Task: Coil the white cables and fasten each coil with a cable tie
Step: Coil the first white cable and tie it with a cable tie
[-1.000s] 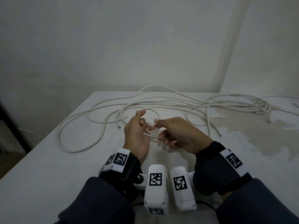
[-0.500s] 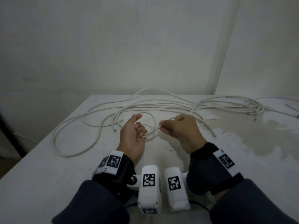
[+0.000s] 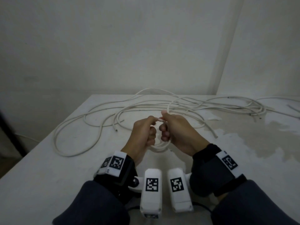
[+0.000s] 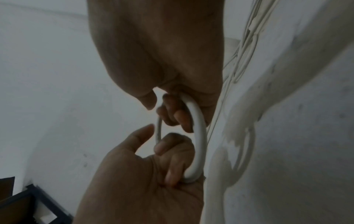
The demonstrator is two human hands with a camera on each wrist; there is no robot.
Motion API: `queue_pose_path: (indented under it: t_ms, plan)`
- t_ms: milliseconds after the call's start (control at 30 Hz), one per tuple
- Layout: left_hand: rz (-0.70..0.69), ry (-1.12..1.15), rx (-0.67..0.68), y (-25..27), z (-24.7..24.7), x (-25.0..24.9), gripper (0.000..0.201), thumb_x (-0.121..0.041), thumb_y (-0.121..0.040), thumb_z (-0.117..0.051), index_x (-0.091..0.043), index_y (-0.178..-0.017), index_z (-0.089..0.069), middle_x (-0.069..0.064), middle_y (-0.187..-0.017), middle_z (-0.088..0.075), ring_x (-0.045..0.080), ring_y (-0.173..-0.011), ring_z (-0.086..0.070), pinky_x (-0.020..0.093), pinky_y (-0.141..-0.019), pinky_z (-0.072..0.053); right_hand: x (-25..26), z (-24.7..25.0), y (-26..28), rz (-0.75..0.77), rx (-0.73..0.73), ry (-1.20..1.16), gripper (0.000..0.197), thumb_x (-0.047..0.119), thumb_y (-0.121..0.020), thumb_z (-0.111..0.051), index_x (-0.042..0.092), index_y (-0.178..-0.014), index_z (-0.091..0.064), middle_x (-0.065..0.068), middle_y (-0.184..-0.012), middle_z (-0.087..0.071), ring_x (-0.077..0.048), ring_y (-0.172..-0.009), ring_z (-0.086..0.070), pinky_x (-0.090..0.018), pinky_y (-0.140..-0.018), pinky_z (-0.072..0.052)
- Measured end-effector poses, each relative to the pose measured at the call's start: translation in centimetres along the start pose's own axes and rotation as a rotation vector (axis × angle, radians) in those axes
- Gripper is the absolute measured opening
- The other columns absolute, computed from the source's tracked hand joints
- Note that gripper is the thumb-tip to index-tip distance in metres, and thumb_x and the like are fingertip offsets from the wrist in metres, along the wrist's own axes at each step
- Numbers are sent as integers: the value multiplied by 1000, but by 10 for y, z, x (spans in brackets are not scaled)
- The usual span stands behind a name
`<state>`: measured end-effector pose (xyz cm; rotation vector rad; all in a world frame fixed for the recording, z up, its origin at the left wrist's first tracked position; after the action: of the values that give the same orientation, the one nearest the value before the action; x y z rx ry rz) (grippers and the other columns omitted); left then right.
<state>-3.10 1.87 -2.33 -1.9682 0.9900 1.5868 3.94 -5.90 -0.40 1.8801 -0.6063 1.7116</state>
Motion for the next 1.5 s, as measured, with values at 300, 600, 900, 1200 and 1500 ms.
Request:
queue_pose_path:
  t_ms: [300, 600, 900, 1200, 1500]
  plan:
    - [-61, -60, -70, -1, 5, -7, 85, -72, -89, -17, -12, -149, -17, 27, -91, -56, 3, -31, -26, 13, -33, -21, 1, -20, 9, 50, 161, 203, 30, 30, -103, -41, 9, -86, -54, 4, -46, -43, -8, -38, -36, -26, -46, -37]
    - [-46, -181, 66, 16, -11, -17, 82, -76, -80, 2, -39, -128, -53, 18, -95, -62, 8, -46, -31, 20, -45, -20, 1, -21, 12, 30, 179, 286, 22, 21, -99, -46, 8, -85, -55, 6, -46, -49, -6, -38, -38, -23, -41, -36]
    - [-88, -19, 76, 9, -5, -18, 79, -83, -74, 0, -50, -146, -5, 19, -113, -55, 8, -45, -41, 17, -43, -22, 8, -16, 12, 190, 125, 450, 12, 13, -87, -69, 2, -83, -66, 3, -50, -54, -4, -37, -45, -21, -40, -39]
    - [-246, -570, -60, 0, 5, -22, 36, -58, -94, -34, -38, -99, -64, 2, -127, -36, 21, -123, -40, 33, -92, -41, 14, -7, 12, 234, 147, 533, 19, 7, -85, -67, 0, -68, -63, 12, -40, -44, -1, -34, -39, -17, -41, -33]
    - [-443, -743, 161, 6, -14, -31, 33, -50, -93, -40, -32, -79, -63, -16, -91, -70, 5, -97, -61, 42, -106, -36, 28, 33, 9, 276, -8, 126, 17, 3, -86, -66, -14, -84, -66, 4, -45, -37, -8, -39, -27, -19, -39, -22]
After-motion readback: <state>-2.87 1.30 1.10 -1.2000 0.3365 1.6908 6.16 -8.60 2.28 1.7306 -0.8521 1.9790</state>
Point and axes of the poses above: each hand's wrist, its own y-axis away from the middle knuckle, its own z-axis out of the back of the hand, x = y × z, the point moved 7 cm from there along -y, towards the middle knuckle
